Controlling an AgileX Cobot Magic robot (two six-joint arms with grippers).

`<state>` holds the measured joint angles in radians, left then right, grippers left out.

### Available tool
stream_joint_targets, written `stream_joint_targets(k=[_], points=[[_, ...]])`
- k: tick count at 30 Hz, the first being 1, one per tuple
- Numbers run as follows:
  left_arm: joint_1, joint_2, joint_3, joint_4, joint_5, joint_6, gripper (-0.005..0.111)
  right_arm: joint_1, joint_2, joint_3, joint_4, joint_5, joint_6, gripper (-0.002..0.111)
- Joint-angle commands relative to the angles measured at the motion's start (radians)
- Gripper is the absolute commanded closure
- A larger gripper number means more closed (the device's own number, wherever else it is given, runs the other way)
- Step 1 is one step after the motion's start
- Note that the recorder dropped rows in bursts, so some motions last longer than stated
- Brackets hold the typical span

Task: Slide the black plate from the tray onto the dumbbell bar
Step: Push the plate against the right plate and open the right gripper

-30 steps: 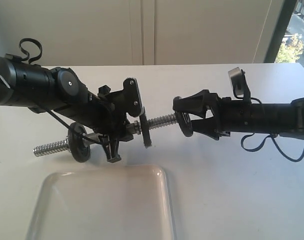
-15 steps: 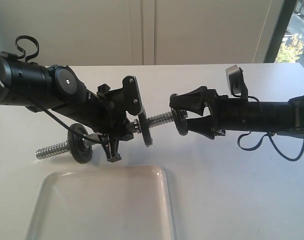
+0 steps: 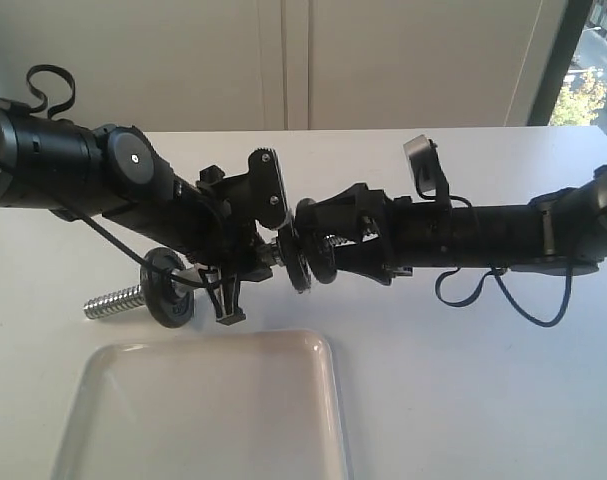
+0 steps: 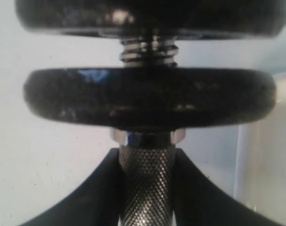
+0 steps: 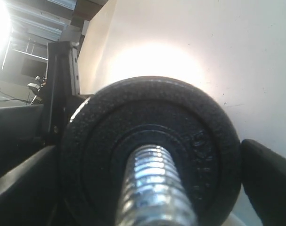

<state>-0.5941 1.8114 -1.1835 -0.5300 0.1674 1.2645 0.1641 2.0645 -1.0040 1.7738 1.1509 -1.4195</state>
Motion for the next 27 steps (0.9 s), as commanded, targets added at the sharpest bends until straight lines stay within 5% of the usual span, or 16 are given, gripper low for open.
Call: stream_joint_targets(k=[1, 5, 7, 12, 27], points=[[0.001, -0.066, -0.038, -0.082, -0.138, -0.023, 0.107, 0.046, -0.011, -0.001, -0.029, 0.037, -0.014, 0.108], [0.001, -0.066, -0.038, -0.082, -0.136, -0.023, 0.107, 0.067, -0.011, -0.001, -0.029, 0.032, -0.017, 0.096], [0.001, -0.066, -0.038, -0.082, -0.134, -0.023, 0.107, 0.067, -0.011, -0.003, -0.029, 0.032, -0.017, 0.076], [0.001, -0.066, -0.038, -0.082, -0.129, -0.023, 0.107, 0.067, -0.011, -0.005, -0.029, 0.024, -0.017, 0.003], [0.001, -0.066, -0.038, -0.078, -0.115, -0.01, 0.107, -0.032, -0.011, -0.007, -0.029, 0.07, -0.007, 0.003]])
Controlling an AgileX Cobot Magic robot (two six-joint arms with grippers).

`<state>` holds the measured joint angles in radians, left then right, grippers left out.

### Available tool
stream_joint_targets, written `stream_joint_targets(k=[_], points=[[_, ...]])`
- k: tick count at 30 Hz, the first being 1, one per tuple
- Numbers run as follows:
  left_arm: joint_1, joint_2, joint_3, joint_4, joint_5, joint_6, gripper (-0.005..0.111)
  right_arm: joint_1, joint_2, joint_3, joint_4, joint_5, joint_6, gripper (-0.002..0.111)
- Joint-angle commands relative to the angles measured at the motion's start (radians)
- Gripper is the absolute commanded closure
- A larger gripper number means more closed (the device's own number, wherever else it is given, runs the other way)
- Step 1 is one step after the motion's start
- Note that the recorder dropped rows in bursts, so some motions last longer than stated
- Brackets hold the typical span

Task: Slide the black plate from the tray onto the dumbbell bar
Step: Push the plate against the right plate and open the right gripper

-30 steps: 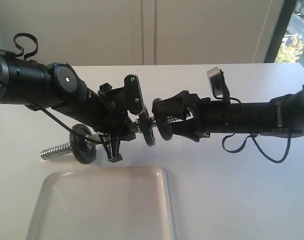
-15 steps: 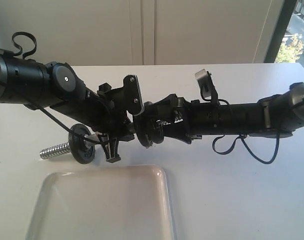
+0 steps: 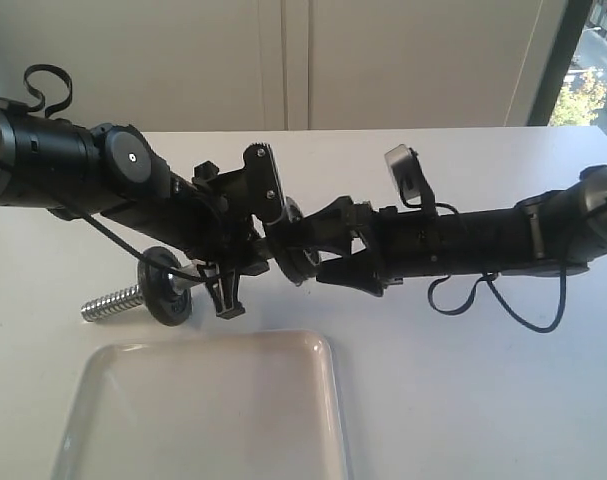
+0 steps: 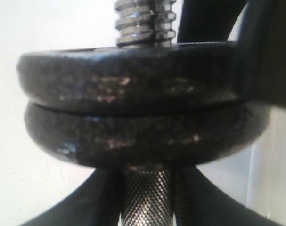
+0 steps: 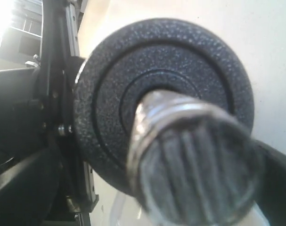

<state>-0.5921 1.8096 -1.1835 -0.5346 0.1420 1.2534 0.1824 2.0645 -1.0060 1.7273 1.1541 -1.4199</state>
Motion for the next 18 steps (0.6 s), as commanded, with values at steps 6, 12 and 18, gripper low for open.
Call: stream_joint_targets(k=[6, 12, 18], points=[[0.001, -0.062, -0.038, -0.066, -0.086, 0.001, 0.107, -0.13, -0.011, -0.005, -0.034, 0.067, 0.036, 0.003], [0.001, -0.029, -0.038, -0.063, -0.085, 0.001, 0.107, -0.195, -0.011, -0.005, -0.117, 0.067, 0.073, 0.003], [0.001, 0.01, -0.038, -0.063, -0.087, 0.001, 0.107, -0.243, -0.011, -0.005, -0.138, 0.067, 0.132, 0.003]])
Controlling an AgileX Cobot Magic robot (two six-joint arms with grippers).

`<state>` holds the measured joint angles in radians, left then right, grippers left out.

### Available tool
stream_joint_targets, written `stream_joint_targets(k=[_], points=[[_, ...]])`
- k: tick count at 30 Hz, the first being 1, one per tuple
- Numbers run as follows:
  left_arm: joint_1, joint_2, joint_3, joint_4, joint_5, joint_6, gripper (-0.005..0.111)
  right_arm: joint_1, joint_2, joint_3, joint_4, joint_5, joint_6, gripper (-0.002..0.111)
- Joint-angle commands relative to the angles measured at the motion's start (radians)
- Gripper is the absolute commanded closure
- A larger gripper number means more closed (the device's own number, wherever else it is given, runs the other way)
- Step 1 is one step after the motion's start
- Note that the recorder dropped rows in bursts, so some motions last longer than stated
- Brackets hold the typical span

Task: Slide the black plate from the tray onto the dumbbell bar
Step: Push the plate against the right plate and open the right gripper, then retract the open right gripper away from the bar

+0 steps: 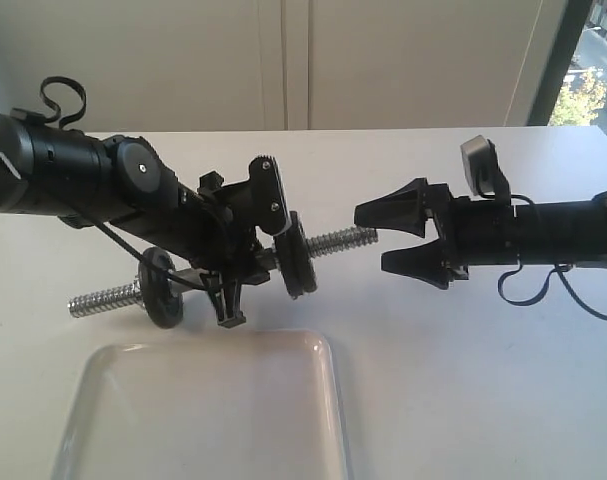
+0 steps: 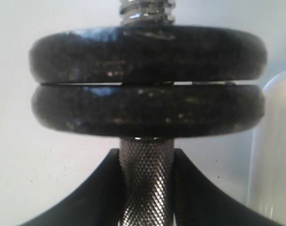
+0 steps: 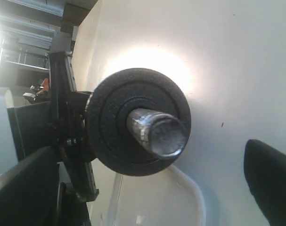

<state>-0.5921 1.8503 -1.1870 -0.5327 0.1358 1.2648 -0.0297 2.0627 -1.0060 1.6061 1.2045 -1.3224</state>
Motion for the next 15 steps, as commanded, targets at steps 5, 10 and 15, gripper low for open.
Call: stream_joint_targets(k=[5, 10, 15], points=[[0.001, -0.014, -0.035, -0.065, -0.081, -0.01, 0.107, -0.031, -0.009, -0.005, -0.017, 0.017, 0.037, 0.005], [0.001, 0.006, -0.035, -0.065, -0.081, -0.01, 0.107, -0.031, -0.009, -0.005, -0.017, 0.017, 0.037, 0.017], [0.001, 0.021, -0.035, -0.065, -0.079, -0.01, 0.107, -0.031, -0.009, -0.005, -0.009, 0.017, 0.037, 0.048]])
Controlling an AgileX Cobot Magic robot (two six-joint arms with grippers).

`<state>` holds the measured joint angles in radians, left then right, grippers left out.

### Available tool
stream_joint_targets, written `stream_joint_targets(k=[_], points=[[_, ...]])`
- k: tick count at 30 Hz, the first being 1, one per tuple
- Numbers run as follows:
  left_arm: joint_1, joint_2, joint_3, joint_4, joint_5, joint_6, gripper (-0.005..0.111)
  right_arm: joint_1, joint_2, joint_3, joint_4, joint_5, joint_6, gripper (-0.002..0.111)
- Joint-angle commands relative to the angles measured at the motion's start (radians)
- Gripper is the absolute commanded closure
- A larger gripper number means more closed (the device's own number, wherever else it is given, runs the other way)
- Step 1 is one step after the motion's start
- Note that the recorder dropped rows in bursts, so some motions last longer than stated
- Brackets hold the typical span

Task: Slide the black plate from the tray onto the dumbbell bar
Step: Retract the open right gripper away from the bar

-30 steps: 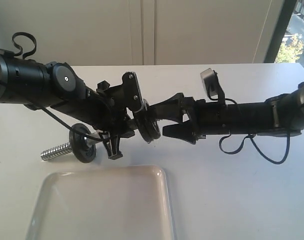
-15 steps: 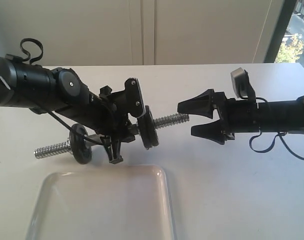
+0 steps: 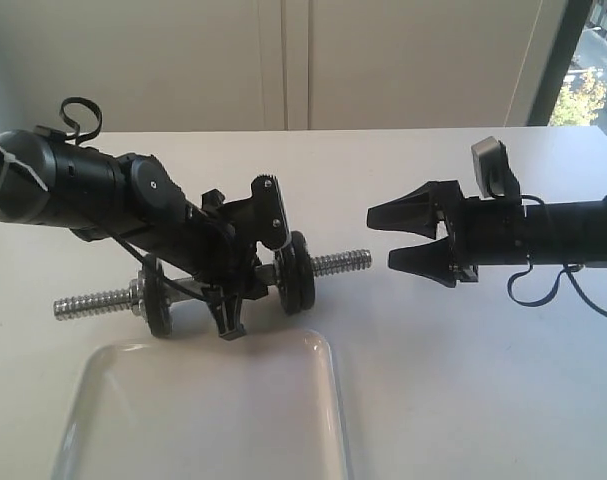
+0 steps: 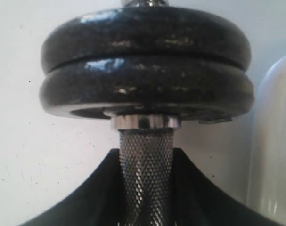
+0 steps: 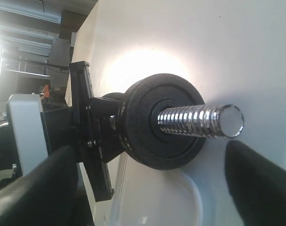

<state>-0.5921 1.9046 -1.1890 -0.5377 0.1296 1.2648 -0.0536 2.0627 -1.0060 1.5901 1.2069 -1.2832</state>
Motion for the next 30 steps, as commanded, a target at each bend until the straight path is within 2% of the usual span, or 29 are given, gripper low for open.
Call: stream_joint_targets(k=[1, 4, 7, 16, 30], points=[[0.001, -0.031, -0.033, -0.06, -0.073, -0.01, 0.107, -0.007, -0.009, -0.005, 0.009, 0.014, -0.002, 0.056], [0.001, -0.031, -0.033, -0.06, -0.073, -0.012, 0.107, -0.007, -0.009, -0.005, 0.009, 0.014, -0.002, 0.072], [0.001, -0.031, -0.033, -0.06, -0.073, -0.012, 0.107, -0.007, -0.009, -0.005, 0.009, 0.014, -0.002, 0.077], [0.001, -0.031, -0.033, -0.06, -0.003, -0.01, 0.107, -0.007, -0.009, -0.005, 0.037, 0.014, -0.043, 0.078], [0.001, -0.046, -0.033, -0.06, 0.014, -0.01, 0.107, -0.007, -0.009, -0.005, 0.037, 0.014, -0.046, 0.078]])
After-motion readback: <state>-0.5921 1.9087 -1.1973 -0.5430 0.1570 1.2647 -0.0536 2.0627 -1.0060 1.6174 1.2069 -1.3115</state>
